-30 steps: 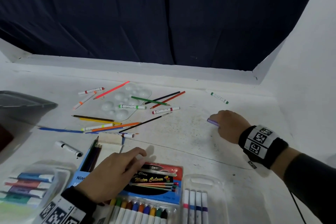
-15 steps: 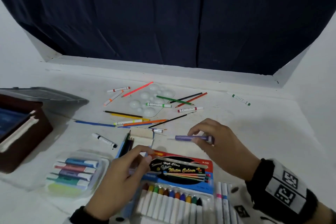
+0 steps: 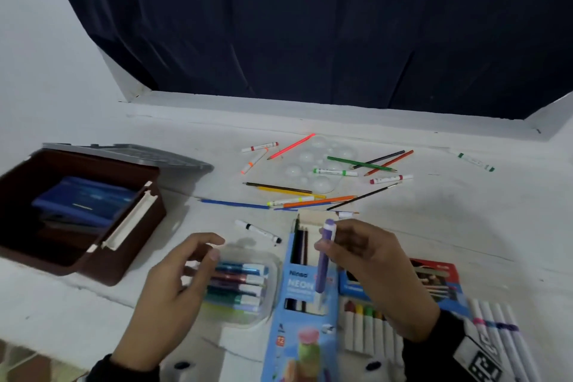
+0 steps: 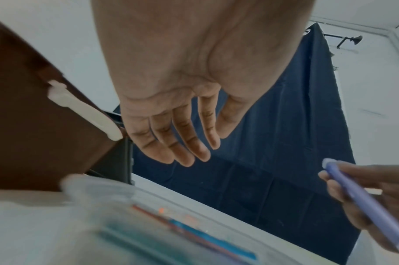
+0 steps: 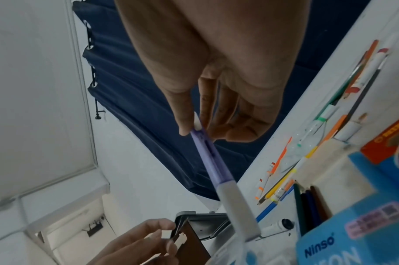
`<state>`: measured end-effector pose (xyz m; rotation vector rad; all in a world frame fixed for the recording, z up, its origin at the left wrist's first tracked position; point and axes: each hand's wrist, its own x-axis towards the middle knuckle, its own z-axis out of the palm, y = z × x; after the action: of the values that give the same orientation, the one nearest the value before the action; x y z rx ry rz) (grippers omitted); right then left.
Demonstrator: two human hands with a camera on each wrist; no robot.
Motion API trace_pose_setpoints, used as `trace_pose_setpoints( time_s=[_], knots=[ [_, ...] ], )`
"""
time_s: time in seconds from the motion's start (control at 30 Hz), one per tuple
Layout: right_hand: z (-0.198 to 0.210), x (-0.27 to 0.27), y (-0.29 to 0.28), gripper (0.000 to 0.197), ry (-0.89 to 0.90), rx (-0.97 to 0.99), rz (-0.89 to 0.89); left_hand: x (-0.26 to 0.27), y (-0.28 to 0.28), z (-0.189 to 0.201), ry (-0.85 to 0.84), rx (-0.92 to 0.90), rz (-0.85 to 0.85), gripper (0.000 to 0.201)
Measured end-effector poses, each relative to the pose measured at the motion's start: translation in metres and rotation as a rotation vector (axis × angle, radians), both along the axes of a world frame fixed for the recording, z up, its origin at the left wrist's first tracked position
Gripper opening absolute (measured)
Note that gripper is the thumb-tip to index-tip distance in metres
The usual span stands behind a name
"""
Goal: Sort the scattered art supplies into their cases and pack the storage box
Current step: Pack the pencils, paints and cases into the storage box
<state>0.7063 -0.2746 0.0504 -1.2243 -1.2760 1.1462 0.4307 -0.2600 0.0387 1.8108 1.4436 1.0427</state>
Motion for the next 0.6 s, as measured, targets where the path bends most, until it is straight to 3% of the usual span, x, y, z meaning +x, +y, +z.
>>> trace_pose_setpoints(
  time_s=[0.3,0.37,0.5,0.6],
  knots=[
    [-0.009,-0.076,0.009,0.03,-0.185,0.092,0.031,-0.085,0.031,-0.045,0.109,-0.141,-0.068,0.031],
    [-0.012,-0.09,0.008,0.025,-0.264,0.086,0.059,-0.092,0.037,-0.05,0.151,-0.149,-0.079,0.035],
    [-0.011,-0.111,0.01,0.014,-0.453,0.11,0.149,-0.095,0.045,-0.048,0.045,-0.238,-0.139,0.039],
    [-0.011,-0.117,0.014,0.011,-0.463,0.079,0.149,-0.099,0.049,-0.055,0.061,-0.258,-0.199,0.045]
  ],
)
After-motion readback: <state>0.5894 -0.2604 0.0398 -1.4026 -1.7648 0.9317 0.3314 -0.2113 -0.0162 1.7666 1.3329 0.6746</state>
